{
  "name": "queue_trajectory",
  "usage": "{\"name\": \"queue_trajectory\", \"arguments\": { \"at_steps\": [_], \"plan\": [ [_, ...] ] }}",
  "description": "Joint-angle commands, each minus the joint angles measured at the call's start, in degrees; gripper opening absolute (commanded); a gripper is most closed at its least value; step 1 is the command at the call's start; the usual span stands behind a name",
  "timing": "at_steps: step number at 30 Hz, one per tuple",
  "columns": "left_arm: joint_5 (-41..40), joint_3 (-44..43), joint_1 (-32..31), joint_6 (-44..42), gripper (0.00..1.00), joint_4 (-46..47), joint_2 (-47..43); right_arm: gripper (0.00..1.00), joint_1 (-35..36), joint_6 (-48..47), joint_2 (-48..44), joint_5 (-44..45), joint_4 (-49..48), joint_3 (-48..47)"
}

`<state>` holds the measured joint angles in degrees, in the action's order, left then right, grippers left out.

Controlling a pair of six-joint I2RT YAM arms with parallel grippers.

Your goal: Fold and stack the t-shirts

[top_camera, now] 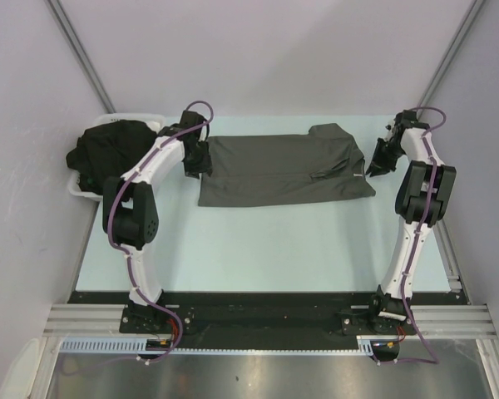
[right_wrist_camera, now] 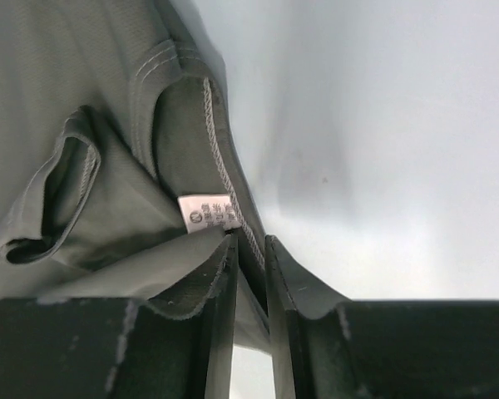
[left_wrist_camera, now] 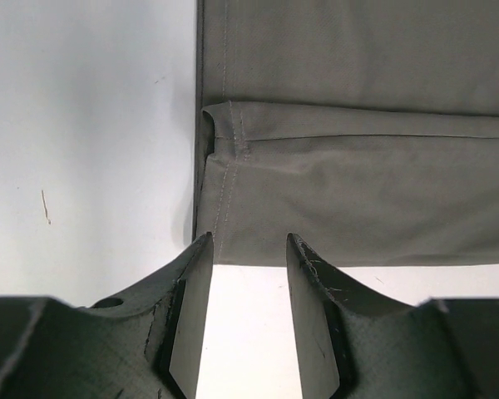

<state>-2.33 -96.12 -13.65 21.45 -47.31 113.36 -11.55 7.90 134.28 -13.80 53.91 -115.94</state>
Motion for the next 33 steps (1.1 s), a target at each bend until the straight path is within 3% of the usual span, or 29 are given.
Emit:
{"name": "queue_trajectory", "arguments": {
  "at_steps": [1,5,12,29,33],
  "plan": [
    [1.0,-1.4,-0.9,-0.2,0.46,1.1,-2.0,0.27,-0.2,0.3,-9.2,-0.4,-0.8,3.9],
    [1.8,2.7,-1.2,0.6,0.46,2.0,-3.5,0.32,-0.6,0.2,-13.6,-1.1,-4.6,14.3],
    [3.1,8.7,-1.6,1.6,0.47,4.0,-6.6,0.37,-1.9,0.7,-16.2,-1.0,-7.2,19.8],
    [2.4,11.7,-1.6,1.7,0.47,3.9,-9.0,0.35,-1.8,0.2,-11.8,-2.0,-8.6,24.1],
    [2.4,11.7,-1.6,1.9,0.47,4.4,-8.2,0.27,-1.8,0.4,-11.0,-2.1,-8.9,24.0]
  ]
}}
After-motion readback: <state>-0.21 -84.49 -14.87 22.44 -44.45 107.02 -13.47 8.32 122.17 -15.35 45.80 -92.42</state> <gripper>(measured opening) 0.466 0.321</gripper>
